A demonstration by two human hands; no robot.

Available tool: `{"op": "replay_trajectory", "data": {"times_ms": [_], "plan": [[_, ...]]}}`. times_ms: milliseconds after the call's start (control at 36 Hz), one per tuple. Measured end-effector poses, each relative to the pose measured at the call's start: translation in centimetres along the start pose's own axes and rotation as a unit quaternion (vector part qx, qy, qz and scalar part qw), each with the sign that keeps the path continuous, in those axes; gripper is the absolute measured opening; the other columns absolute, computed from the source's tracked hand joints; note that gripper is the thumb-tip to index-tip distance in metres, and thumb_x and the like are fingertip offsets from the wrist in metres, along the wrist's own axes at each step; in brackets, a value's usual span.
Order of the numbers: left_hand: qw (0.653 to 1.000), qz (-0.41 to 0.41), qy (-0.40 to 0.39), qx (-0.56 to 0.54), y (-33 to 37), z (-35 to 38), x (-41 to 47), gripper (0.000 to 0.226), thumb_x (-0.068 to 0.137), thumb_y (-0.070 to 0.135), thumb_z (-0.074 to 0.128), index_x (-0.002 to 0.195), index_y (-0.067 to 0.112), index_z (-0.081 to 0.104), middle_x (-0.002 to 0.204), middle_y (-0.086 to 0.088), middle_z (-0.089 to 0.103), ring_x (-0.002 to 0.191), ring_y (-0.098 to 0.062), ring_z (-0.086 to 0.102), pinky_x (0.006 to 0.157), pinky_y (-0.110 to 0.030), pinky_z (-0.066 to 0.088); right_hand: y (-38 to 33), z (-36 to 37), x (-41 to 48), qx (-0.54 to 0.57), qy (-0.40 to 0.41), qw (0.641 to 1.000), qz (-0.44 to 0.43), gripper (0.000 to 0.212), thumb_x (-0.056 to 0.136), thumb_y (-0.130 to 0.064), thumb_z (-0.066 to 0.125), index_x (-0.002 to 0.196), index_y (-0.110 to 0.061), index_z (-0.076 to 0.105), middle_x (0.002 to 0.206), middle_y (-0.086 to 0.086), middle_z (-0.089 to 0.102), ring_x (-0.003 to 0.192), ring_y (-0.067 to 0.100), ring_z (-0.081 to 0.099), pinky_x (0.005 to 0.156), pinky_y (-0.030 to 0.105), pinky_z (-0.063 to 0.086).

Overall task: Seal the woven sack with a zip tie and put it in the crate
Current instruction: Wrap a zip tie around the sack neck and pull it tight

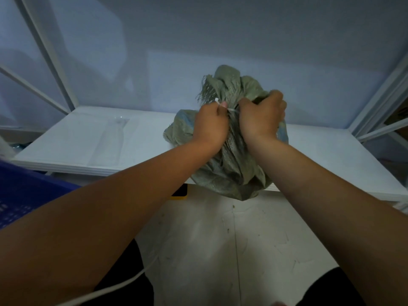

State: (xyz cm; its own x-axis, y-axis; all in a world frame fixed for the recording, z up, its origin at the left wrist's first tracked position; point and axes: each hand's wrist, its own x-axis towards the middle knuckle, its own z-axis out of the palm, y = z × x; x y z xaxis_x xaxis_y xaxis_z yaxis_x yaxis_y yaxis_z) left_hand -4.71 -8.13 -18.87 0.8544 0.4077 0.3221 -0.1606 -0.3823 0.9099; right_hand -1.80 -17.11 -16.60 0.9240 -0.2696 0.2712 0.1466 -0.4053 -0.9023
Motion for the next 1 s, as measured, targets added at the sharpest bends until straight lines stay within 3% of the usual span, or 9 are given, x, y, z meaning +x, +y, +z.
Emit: {"op": "replay_trajectory", "data": {"times_ms": [56, 111, 167, 306, 417, 583, 667, 861, 1000], "plan": [[1.0, -0.004, 0.003, 0.027, -0.2, -0.2, 0.1, 0.053, 0.107, 0.019, 0.043, 0.055, 0.018, 0.034, 0.054, 0.004, 0.039, 0.049, -0.005, 0.034, 0.044, -0.018, 0.023, 0.1, -0.4, -0.1, -0.023, 0.005, 0.996, -0.082, 0.057, 0.09, -0.014, 0.064, 0.143, -0.015, 0.042, 0.14, 0.009, 0.046, 0.128, 0.026, 0.042, 0.103, 0.036, 0.04], [0.998, -0.006, -0.005, 0.064, -0.2, -0.5, 0.1, 0.051, 0.106, 0.02, 0.043, 0.056, 0.017, 0.037, 0.054, 0.002, 0.04, 0.048, -0.006, 0.035, 0.04, -0.016, 0.026, 0.2, -0.6, 0.0, -0.011, -0.054, 0.984, -0.169, 0.044, 0.091, -0.008, 0.062, 0.134, -0.017, 0.055, 0.118, 0.001, 0.06, 0.107, 0.012, 0.057, 0.092, 0.028, 0.05], [0.995, -0.003, -0.015, 0.094, -0.3, -0.7, 0.1, 0.048, 0.106, 0.018, 0.042, 0.057, 0.018, 0.041, 0.056, 0.002, 0.044, 0.049, -0.007, 0.038, 0.038, -0.015, 0.028, 0.5, -0.6, -0.2, -0.011, -0.136, 0.966, -0.219, 0.031, 0.094, -0.005, 0.062, 0.123, -0.015, 0.065, 0.091, -0.011, 0.064, 0.081, -0.006, 0.059, 0.077, 0.009, 0.049], [0.991, 0.01, -0.024, 0.13, -0.1, -0.8, 0.0, 0.045, 0.104, 0.014, 0.042, 0.058, 0.018, 0.044, 0.058, 0.002, 0.048, 0.051, -0.007, 0.042, 0.039, -0.015, 0.03, 1.0, -0.1, -0.6, -0.021, -0.145, 0.956, -0.254, 0.02, 0.092, -0.007, 0.067, 0.109, -0.015, 0.075, 0.091, -0.006, 0.068, 0.084, 0.004, 0.063, 0.073, -0.001, 0.043], [0.989, 0.039, -0.032, 0.138, -0.1, -0.8, -0.2, 0.046, 0.103, 0.013, 0.042, 0.058, 0.018, 0.044, 0.056, 0.002, 0.048, 0.05, -0.007, 0.042, 0.041, -0.012, 0.034, 0.7, -0.3, -0.3, -0.016, -0.139, 0.955, -0.261, 0.014, 0.091, -0.01, 0.07, 0.101, -0.013, 0.079, 0.088, -0.006, 0.071, 0.086, 0.009, 0.068, 0.083, 0.017, 0.053], [0.983, 0.055, -0.041, 0.169, -0.5, -0.4, -0.1, 0.046, 0.104, 0.014, 0.041, 0.059, 0.019, 0.045, 0.057, 0.001, 0.049, 0.05, -0.008, 0.045, 0.04, -0.017, 0.026, 0.8, -0.8, 0.0, -0.043, -0.125, 0.95, -0.283, 0.011, 0.09, -0.013, 0.071, 0.093, -0.015, 0.081, 0.084, -0.007, 0.073, 0.083, 0.01, 0.069, 0.084, 0.027, 0.056], [0.98, 0.065, -0.046, 0.181, -0.5, -0.3, -0.1, 0.043, 0.103, 0.014, 0.042, 0.061, 0.018, 0.048, 0.057, 0.0, 0.051, 0.05, -0.01, 0.048, 0.045, -0.023, 0.03, 0.9, -0.9, 0.0, -0.074, -0.121, 0.939, -0.312, 0.013, 0.09, -0.02, 0.068, 0.093, -0.019, 0.081, 0.088, -0.004, 0.077, 0.083, 0.013, 0.071, 0.082, 0.036, 0.058], [0.977, 0.08, -0.044, 0.194, -1.0, -0.3, 0.1, 0.034, 0.101, 0.017, 0.045, 0.067, 0.015, 0.051, 0.061, 0.0, 0.053, 0.054, -0.012, 0.051, 0.047, -0.026, 0.033, 1.0, -1.2, -0.1, -0.185, -0.069, 0.903, -0.382, 0.023, 0.091, -0.026, 0.059, 0.091, -0.015, 0.079, 0.087, 0.005, 0.077, 0.079, 0.026, 0.069, 0.07, 0.04, 0.057], [0.977, 0.083, -0.045, 0.193, -1.3, -0.2, 0.1, 0.027, 0.097, 0.014, 0.049, 0.07, 0.013, 0.051, 0.064, 0.0, 0.053, 0.056, -0.009, 0.05, 0.049, -0.025, 0.032, 1.2, -1.4, 0.2, -0.233, -0.063, 0.882, -0.404, 0.027, 0.091, -0.026, 0.055, 0.087, -0.013, 0.078, 0.085, 0.006, 0.074, 0.075, 0.027, 0.067, 0.064, 0.037, 0.054]]}}
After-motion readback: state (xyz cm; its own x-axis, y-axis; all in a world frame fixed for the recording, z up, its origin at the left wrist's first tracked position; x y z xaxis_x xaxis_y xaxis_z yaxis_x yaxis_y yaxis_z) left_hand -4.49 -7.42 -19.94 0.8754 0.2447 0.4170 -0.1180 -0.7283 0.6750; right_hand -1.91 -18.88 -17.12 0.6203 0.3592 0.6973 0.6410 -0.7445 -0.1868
